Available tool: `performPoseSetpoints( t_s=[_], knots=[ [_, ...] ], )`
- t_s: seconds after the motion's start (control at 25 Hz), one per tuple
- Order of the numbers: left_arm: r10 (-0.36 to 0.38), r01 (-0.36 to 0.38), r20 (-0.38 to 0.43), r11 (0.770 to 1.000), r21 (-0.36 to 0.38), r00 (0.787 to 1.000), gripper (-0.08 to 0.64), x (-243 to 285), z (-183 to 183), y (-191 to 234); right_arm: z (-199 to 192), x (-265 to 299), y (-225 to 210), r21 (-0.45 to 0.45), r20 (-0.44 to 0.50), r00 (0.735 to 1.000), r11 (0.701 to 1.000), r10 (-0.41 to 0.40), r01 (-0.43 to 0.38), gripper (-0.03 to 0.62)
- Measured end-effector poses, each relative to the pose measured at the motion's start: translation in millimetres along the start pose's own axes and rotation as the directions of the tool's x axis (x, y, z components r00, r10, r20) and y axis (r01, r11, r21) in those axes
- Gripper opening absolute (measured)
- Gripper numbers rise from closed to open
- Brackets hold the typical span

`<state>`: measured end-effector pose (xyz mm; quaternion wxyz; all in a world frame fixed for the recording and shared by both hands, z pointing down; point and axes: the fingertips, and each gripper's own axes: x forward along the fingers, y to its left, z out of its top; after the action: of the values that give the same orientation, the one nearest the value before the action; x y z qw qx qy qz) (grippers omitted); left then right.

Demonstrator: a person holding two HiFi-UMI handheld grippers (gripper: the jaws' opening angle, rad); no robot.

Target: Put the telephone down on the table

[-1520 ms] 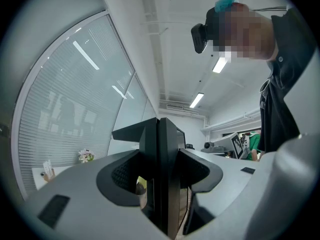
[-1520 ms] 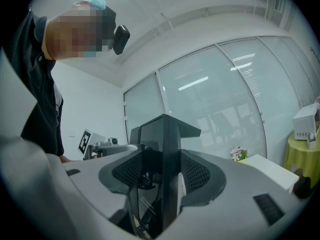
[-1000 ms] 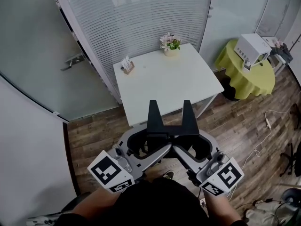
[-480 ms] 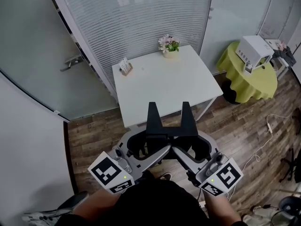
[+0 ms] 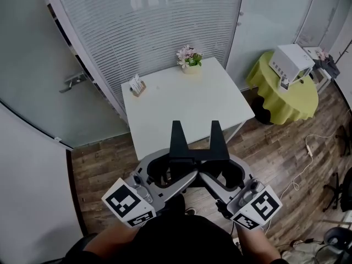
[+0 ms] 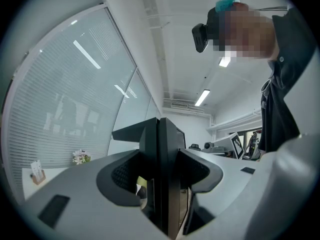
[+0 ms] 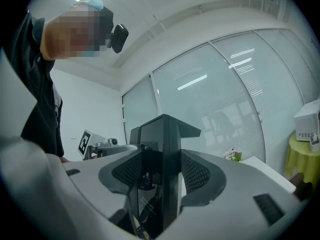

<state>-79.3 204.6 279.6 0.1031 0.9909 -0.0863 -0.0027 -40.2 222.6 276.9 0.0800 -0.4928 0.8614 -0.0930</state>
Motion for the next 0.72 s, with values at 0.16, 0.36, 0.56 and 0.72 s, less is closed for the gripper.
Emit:
performPoseSetpoints(
  t_s=[0.16, 0.36, 0.56, 0.72],
  knots=[
    [-0.027, 0.027, 0.016, 1.0, -0.007, 1.0, 0.245, 13, 8, 26, 7, 20, -19, -0.017, -0.006, 1.0, 0.999, -0.028, 0.028, 0.256],
    [-0.047, 0.048, 0.022, 0.999, -0.019, 0.999, 0.245, 21, 15, 66, 9, 56, -40, -0.017, -0.013, 0.999, 0.998, -0.052, 0.052, 0.256],
    [-0.064, 0.065, 0.022, 0.998, -0.027, 0.998, 0.245, 28, 23, 104, 12, 89, -59, -0.014, -0.027, 0.997, 0.997, -0.07, 0.07, 0.256],
    [-0.078, 0.079, 0.03, 0.996, -0.033, 0.997, 0.245, 29, 29, 132, 14, 115, -70, -0.018, -0.033, 0.996, 0.996, -0.083, 0.082, 0.256]
  ],
)
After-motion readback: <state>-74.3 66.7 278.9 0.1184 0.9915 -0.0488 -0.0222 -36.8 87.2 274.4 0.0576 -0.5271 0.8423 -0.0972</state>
